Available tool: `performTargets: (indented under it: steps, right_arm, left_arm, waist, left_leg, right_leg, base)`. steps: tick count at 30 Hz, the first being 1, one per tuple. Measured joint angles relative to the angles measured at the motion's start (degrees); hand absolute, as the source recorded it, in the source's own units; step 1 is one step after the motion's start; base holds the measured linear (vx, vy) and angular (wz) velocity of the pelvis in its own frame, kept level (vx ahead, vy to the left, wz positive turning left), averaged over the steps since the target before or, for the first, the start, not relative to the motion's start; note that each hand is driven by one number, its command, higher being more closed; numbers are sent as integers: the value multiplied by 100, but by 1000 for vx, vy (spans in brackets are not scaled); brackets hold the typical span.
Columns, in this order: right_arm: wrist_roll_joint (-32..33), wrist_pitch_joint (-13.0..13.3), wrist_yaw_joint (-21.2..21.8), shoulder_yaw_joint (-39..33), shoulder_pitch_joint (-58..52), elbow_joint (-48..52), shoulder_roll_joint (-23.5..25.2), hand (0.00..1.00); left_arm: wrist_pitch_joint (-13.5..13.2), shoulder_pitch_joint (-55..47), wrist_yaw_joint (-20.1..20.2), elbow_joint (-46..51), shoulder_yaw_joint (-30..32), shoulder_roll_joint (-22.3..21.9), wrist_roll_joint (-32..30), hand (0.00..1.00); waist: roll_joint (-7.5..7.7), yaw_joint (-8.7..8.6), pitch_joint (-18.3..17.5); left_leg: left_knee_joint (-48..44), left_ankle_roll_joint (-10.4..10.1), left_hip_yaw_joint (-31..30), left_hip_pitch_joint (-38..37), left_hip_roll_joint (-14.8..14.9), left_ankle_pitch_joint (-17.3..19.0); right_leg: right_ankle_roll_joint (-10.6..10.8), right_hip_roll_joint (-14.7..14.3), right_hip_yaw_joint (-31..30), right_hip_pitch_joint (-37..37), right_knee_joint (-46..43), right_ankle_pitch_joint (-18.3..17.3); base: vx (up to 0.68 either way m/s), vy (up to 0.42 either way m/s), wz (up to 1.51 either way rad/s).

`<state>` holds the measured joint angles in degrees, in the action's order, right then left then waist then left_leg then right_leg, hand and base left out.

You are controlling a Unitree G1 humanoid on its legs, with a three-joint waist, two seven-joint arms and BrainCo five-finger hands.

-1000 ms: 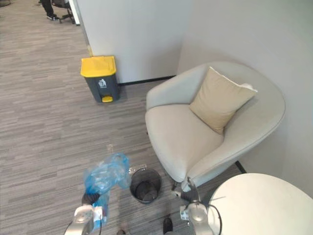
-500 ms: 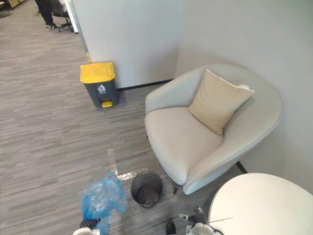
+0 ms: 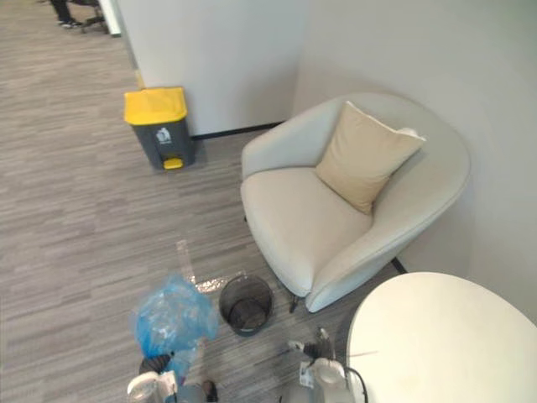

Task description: Gather rubbish on tea table into small bin, then transfer packed bag to large trash can.

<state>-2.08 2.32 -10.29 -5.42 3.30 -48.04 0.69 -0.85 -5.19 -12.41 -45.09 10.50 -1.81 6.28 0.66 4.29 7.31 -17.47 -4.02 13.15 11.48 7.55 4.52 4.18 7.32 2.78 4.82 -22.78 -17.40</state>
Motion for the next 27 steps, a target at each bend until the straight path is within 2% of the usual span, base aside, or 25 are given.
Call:
performTargets:
  steps: [1,2,3,5,6,7,8,9,10,11,13,14,17,19,24,26,27]
  right_arm:
    - [34,5,-24,2,77,20,-83,0]
    - [59,-8,-71,2,3,12,-86,0]
    - [74,-16,-90,2,-18,-1,-116,0]
    - [88,-17,-118,-7,-19,4,-61,0]
    - [94,-19,-144,-58,-51,1,-78,0]
    - [95,-19,-160,-95,-68,4,-77,0]
    - [95,-17,-198,-131,-111,7,-83,0]
    - [94,-17,-201,-132,-125,6,-83,0]
    - [93,-18,-202,-135,-178,5,-69,0]
    - [92,-18,-200,-138,-204,4,-58,0]
    - [95,-16,-206,-293,-333,0,8,0]
    - [96,-24,-209,-347,-331,-21,35,0]
    - [98,-39,-205,-392,-430,-39,254,0]
    - [97,-39,-217,-468,-451,-184,249,0]
    - [83,-63,-212,-492,-346,-686,199,0]
    - [80,-71,-212,-541,-319,-718,176,0]
    - [79,-71,-211,-551,-319,-718,167,0]
  left_arm:
    - [-2,13,-14,9,-112,-62,-1,100]
    - [-4,-6,-25,24,-169,-139,2,100]
    - [-3,-15,-20,31,-214,-135,2,100]
    - [0,-13,-19,30,-216,-132,6,100]
    - [0,13,-5,58,-234,-133,4,100]
    - [0,8,2,59,-255,-132,1,100]
    - [3,2,18,55,-293,-131,-4,100]
    - [3,4,21,56,-302,-131,-5,100]
    - [3,12,24,54,-305,-130,-6,100]
    - [3,13,22,52,-300,-130,-11,100]
    - [5,32,28,-20,-321,-129,-72,100]
    - [2,56,29,-23,-323,-129,-75,100]
    - [11,27,24,-206,-473,144,-136,100]
    - [7,20,21,-305,-522,196,-173,100]
    - [-1,48,20,-533,-538,350,-175,100]
    - [-2,49,21,-575,-538,454,-174,100]
    - [-2,49,21,-575,-538,459,-174,100]
  waist:
    - [-133,-75,62]
    - [-201,-93,49]
    - [-232,-92,31]
    - [-194,-110,63]
    - [-92,-114,118]
    - [-91,-115,113]
    - [-47,-184,118]
    - [-48,-211,118]
    - [-57,-209,113]
    - [-60,-194,111]
    - [-107,-223,97]
    - [-56,-203,121]
    - [73,-195,4]
    - [90,-205,-32]
    - [127,-188,-55]
    - [165,-187,-40]
    - [169,-187,-38]
  left_leg:
    - [263,-50,-165,34,6,-267]
    - [622,-105,-317,19,-11,-583]
    - [847,-152,-371,36,6,-744]
    - [1158,-148,-263,29,37,-760]
    - [853,-56,-23,43,64,-737]
    - [592,-25,72,41,68,-707]
    - [135,56,211,-25,50,-373]
    - [54,53,231,-59,53,-249]
    - [-99,43,341,-170,98,76]
    - [-170,32,400,-215,109,197]
    - [-117,17,860,-465,175,644]
    - [-50,34,864,-461,118,606]
    - [715,146,821,-683,-296,318]
    - [892,205,769,-683,-468,264]
    - [929,288,737,-697,-615,313]
    - [708,467,705,-645,-711,482]
    - [656,485,679,-633,-730,531]
  right_leg:
    - [-72,-60,187,43,12,63]
    - [-116,-83,362,154,-119,63]
    - [-179,-110,488,233,-177,85]
    - [-341,-53,767,340,-86,188]
    - [-431,81,971,365,-78,257]
    - [-456,150,1093,369,-77,281]
    - [-424,286,1344,354,-60,341]
    - [-415,329,1451,353,-35,380]
    - [-387,393,1612,364,38,492]
    - [-370,424,1664,364,70,524]
    - [-146,528,1910,278,270,740]
    - [-91,547,1877,270,329,792]
    - [20,563,1738,88,1082,1177]
    - [20,567,1625,-48,1418,1399]
    - [69,575,1435,-114,1642,1425]
    - [257,712,1437,-84,1434,1289]
    - [285,753,1447,-81,1369,1243]
  base:
    - [-275,-167,73]
    - [-279,-185,79]
    - [-268,-181,63]
    - [-254,-117,59]
    - [-220,-83,75]
    - [-189,-59,109]
    - [-160,-33,89]
    - [-142,48,107]
    - [-112,89,61]
    - [-145,154,81]
    - [-137,199,69]
    - [-135,218,32]
    - [-93,158,9]
    - [-64,191,19]
    - [21,81,5]
    - [102,71,3]
    - [145,98,26]
